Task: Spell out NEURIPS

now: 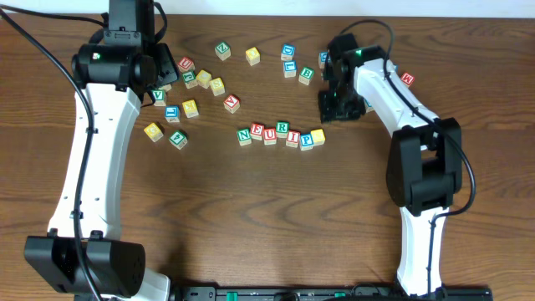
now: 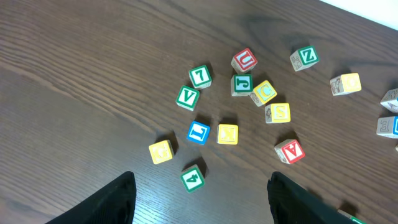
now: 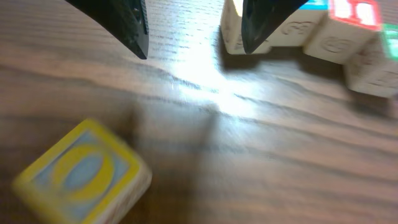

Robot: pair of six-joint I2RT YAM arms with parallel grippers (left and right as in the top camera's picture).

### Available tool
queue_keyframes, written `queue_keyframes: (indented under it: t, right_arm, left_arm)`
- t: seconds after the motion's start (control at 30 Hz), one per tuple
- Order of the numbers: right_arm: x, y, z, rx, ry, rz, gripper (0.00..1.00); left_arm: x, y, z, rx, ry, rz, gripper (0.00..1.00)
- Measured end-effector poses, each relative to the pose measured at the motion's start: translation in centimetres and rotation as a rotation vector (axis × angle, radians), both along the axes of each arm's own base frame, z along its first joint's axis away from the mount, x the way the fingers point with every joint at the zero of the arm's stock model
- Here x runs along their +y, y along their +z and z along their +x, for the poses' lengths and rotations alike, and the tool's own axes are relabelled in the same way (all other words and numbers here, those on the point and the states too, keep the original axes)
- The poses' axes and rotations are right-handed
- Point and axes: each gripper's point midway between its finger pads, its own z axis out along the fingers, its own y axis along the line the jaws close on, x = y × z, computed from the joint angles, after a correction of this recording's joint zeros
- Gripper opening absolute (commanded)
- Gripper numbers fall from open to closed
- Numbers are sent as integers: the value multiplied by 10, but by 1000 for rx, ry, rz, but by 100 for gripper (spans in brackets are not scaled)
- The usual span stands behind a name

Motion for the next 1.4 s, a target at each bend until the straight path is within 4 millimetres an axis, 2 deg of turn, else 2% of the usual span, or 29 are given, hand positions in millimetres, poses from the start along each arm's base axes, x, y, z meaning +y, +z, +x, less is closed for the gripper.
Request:
queue_keyframes:
  t: [0.2,0.37,0.43,0.57,0.73,0.77,0.87,1.03,1.23,1.4]
  right_arm:
    - [11,14,21,-87,-25,58,42]
    - [30,22,46,-186,-53,140,34]
    - [41,26,52,-220,-57,165,29]
    - [73,34,59,-274,-56,215,17]
    - [106,36,58,-312,-48,256,9]
    - [112,35,55,-312,-44,260,7]
    - [124,34,49,-308,-36,262,2]
    - [137,21,42,-293,-33,244,1]
    - [136,-14,36,-240,-51,193,1]
    - [132,-24,31,-213,-59,167,1]
  left_arm:
    - [-5,-1,0,2,-17,-27,66]
    - [-13,-3,1,8,-41,-65,65]
    - [-14,-8,2,19,-44,-71,64]
    - [-17,-24,5,65,-47,-82,51]
    - [-18,-37,6,97,-48,-85,48]
    - [-18,-37,6,97,-48,-85,45]
    - [-18,-37,6,97,-47,-85,44]
    - [-18,-37,6,97,-48,-86,44]
    - [-18,-37,6,97,-47,-85,44]
    - [-18,-37,6,97,-47,-86,44]
